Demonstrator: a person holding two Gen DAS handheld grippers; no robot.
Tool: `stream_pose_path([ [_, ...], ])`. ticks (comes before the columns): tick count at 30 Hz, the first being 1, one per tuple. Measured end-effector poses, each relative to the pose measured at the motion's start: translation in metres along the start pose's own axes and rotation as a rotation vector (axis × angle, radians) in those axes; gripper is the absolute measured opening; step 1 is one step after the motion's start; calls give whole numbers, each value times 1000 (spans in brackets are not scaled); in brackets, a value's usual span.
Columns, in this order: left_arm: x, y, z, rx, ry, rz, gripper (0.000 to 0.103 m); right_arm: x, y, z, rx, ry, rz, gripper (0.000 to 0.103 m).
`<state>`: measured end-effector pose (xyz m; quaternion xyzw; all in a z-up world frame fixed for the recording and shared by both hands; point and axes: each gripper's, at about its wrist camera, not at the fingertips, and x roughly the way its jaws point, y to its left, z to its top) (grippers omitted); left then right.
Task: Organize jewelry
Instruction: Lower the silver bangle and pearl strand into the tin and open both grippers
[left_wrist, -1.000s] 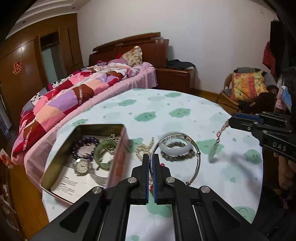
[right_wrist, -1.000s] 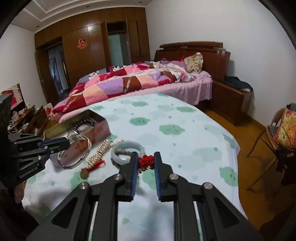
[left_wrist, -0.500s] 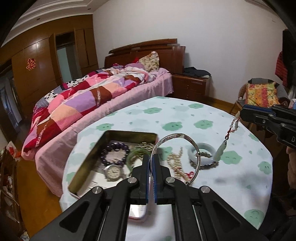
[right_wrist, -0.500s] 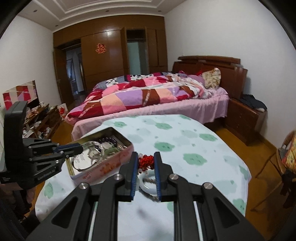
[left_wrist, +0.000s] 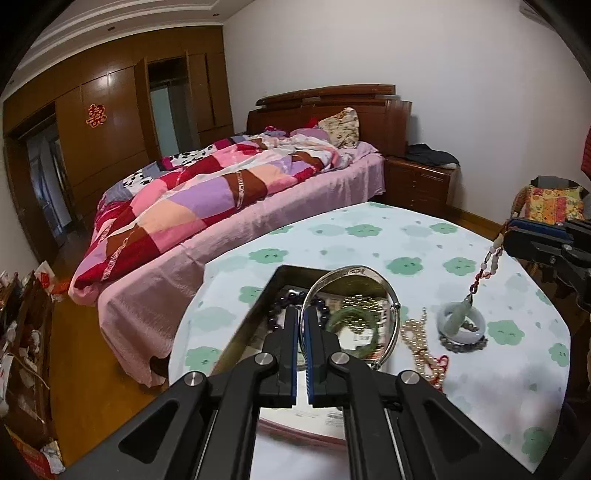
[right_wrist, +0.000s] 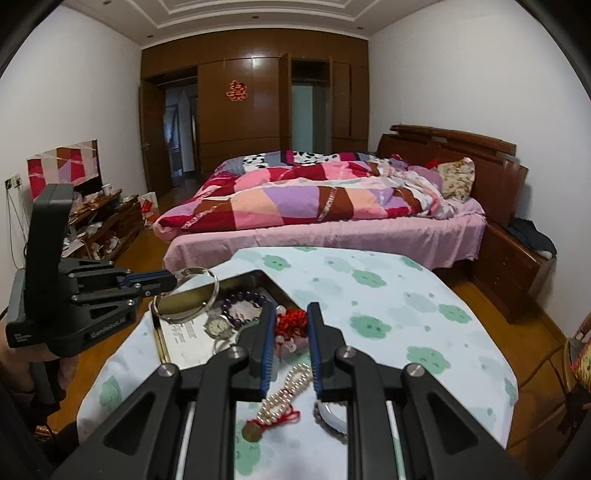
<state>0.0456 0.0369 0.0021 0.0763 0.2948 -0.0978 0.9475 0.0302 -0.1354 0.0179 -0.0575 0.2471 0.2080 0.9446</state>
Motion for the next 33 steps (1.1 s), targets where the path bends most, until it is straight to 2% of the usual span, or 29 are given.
stream_pose_path([
  [14,14,26,4,-10,26,59,2,30,33,22,-72,4,59,19],
  [33,41,50,-2,-41,78,75,2,68,52,22,-105,67,88,19],
])
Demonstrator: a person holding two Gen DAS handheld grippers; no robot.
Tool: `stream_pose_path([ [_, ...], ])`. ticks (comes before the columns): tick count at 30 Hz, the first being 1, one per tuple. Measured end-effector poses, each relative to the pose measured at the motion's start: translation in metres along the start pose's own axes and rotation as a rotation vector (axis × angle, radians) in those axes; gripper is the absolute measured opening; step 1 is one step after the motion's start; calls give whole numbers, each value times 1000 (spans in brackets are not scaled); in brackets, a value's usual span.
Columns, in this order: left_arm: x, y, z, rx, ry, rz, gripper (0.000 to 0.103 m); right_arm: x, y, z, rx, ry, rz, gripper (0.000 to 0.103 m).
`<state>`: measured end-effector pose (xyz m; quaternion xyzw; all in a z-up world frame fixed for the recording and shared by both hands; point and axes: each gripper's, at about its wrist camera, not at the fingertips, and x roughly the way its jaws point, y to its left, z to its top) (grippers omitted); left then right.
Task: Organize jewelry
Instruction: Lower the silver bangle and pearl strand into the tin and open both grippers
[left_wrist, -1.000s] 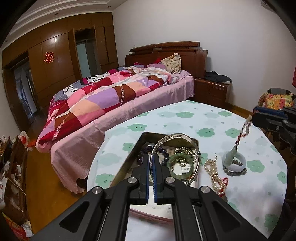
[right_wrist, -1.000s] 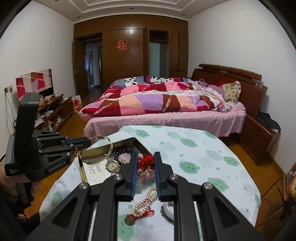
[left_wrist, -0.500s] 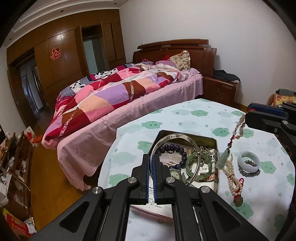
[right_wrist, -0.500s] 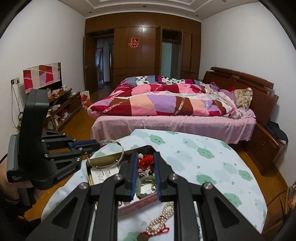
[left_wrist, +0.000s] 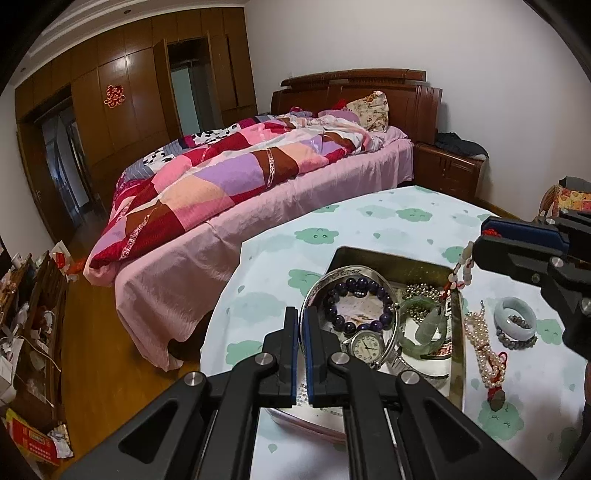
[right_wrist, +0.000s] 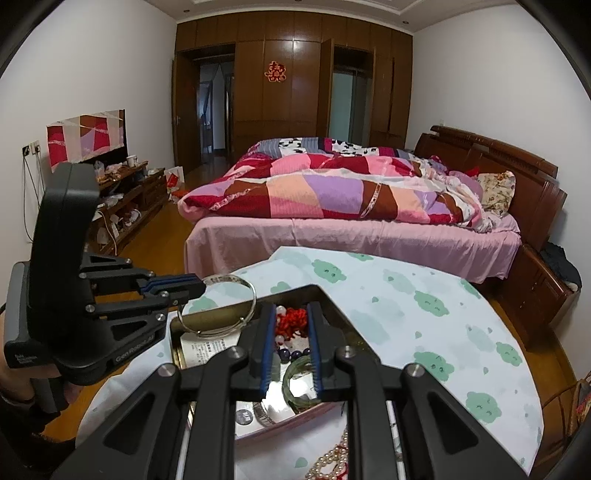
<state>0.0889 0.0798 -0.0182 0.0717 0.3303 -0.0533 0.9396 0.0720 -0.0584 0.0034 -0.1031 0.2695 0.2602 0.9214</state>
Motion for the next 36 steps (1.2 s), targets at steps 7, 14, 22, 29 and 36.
stream_pose_path([
  [7,12,-1,-5,3,30,-6,2,9,0,-4,4,27,2,19],
  [14,20,-3,-9,6,57,-11,2,17,-2,-9,14,55,6,19],
  [22,29,-2,-13,5,81,-3,2,25,0,-15,17,87,7,19],
  [29,35,-3,-18,6,98,-7,2,32,-1,-19,18,109,5,19],
  [36,37,1,-20,1,107,-1,3,36,0,-22,18,122,5,19],
])
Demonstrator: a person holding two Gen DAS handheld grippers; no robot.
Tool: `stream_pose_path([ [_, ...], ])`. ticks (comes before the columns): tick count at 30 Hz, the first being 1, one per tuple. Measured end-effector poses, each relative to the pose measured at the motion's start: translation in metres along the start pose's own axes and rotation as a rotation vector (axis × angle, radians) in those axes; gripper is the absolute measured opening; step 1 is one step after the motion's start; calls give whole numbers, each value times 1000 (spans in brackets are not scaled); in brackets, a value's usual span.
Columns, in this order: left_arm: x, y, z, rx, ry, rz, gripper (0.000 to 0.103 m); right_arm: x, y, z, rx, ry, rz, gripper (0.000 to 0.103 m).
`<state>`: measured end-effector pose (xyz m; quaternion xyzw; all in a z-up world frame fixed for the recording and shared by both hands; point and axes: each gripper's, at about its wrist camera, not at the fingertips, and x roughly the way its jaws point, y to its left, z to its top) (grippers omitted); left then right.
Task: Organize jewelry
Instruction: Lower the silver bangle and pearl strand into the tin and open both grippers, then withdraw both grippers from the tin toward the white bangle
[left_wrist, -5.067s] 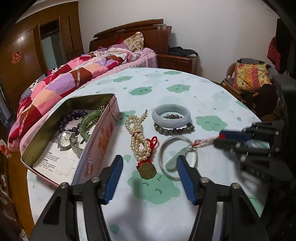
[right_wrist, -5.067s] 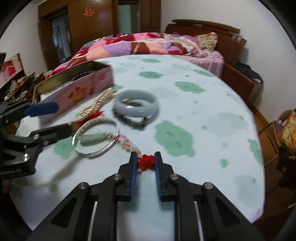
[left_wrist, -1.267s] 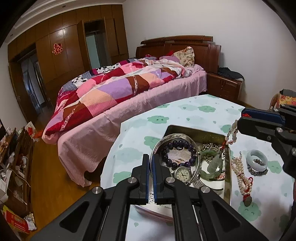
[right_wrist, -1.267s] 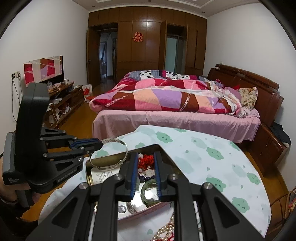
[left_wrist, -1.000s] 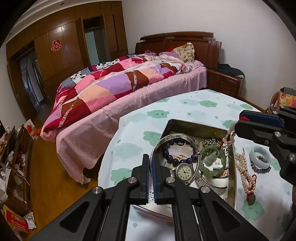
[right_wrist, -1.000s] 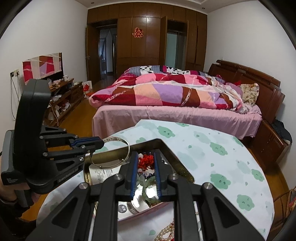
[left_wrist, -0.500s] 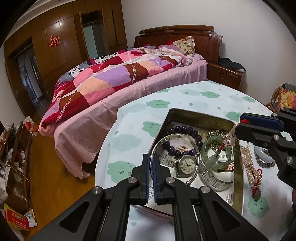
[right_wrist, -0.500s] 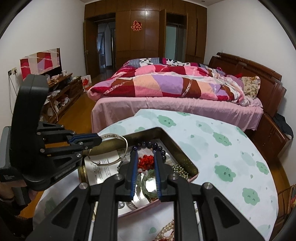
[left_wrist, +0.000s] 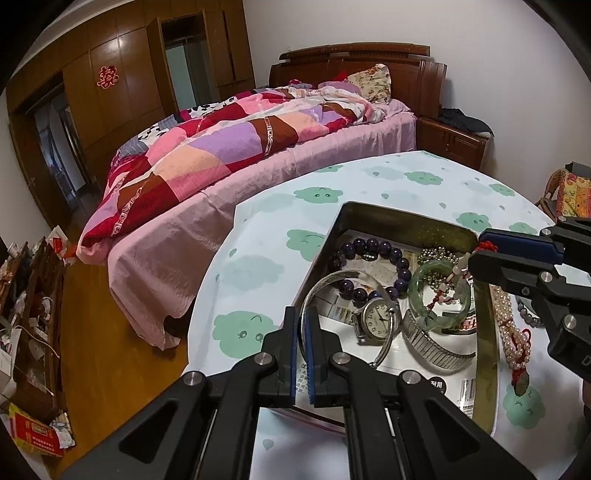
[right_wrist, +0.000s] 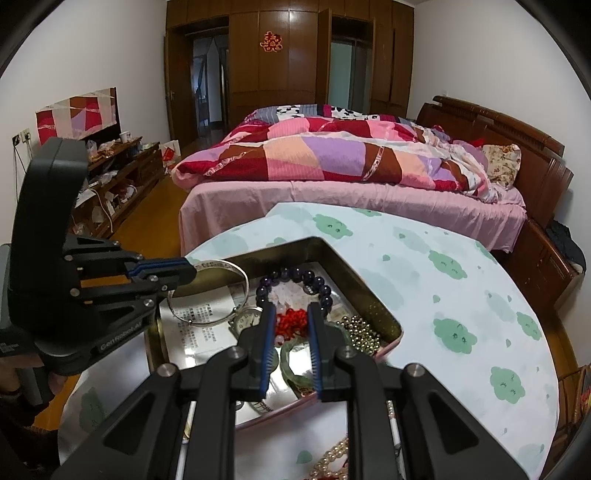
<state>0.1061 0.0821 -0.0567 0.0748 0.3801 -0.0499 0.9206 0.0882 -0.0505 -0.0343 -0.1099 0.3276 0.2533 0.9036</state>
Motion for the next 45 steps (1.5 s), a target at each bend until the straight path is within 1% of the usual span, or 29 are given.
stream_pose_path([
  [5,0,1,0,0,1,-1,7,5,-1,-1,2,11,-6,20],
  [10,-2,1,0,1,-1,0,8,6,-1,-2,6,16,-8,20],
  [19,-5,2,0,4,-16,2,8,10,2,-5,8,24,-4,20],
  [34,-3,2,-2,9,-7,17,8,12,4,-5,4,25,0,20],
  [37,-3,4,-1,9,-2,30,9,14,6,-6,0,28,5,23],
  [38,-3,5,-1,8,-2,35,11,14,6,-6,0,28,7,23],
  [40,-4,8,-1,3,-3,46,25,15,7,-6,0,27,8,23],
  [41,-5,9,0,1,-8,55,44,14,7,-6,1,27,8,28],
  [42,-8,11,0,-7,-26,76,62,14,6,-6,5,25,10,43],
  [43,-12,13,1,-12,-46,88,67,14,5,-6,9,23,15,52],
  [44,-14,13,2,-14,-58,88,70,13,5,-6,16,18,20,60],
  [45,-16,14,3,-15,-64,83,70,13,4,-6,16,17,15,60],
])
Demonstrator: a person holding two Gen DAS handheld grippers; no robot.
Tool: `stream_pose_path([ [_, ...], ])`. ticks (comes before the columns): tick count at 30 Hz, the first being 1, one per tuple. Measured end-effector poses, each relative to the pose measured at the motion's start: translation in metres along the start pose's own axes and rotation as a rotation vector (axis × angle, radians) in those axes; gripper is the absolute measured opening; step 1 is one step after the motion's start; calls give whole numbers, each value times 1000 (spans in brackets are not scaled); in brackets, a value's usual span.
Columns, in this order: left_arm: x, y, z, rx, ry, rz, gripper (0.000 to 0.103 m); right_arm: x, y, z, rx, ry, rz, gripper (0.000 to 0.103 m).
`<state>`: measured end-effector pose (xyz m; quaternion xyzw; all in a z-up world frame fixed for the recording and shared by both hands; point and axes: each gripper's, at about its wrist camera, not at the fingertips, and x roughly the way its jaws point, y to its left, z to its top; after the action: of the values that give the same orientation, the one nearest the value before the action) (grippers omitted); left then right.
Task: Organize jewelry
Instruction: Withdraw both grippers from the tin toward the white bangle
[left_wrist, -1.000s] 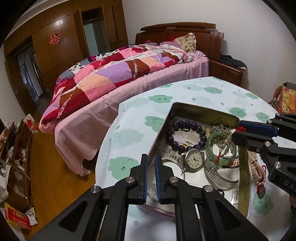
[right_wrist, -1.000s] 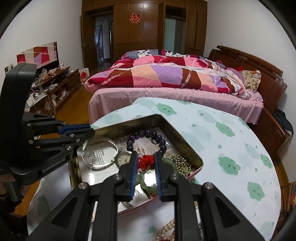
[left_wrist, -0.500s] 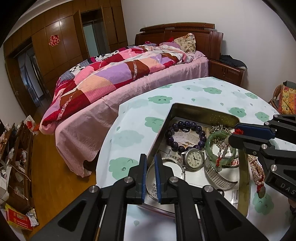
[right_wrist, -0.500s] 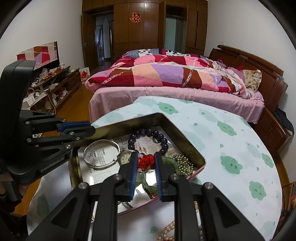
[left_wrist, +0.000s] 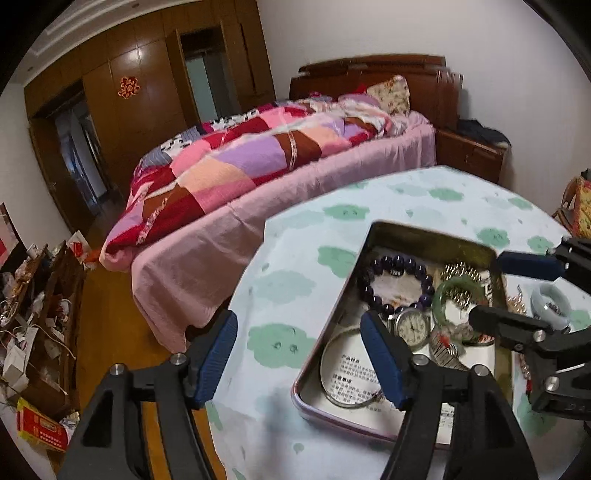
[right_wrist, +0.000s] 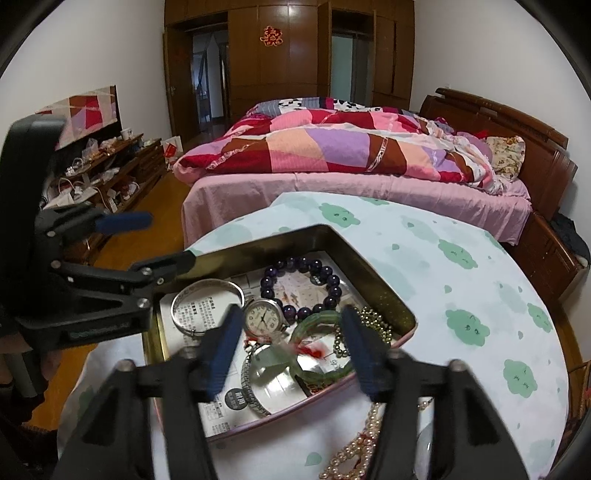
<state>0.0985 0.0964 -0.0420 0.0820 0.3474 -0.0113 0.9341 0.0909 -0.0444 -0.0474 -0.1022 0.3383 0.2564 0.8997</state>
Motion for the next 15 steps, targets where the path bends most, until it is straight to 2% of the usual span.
stream_pose_path([
  [15,6,8,0,-23,31,42,70,0,14,-8,-10,24,25,60],
])
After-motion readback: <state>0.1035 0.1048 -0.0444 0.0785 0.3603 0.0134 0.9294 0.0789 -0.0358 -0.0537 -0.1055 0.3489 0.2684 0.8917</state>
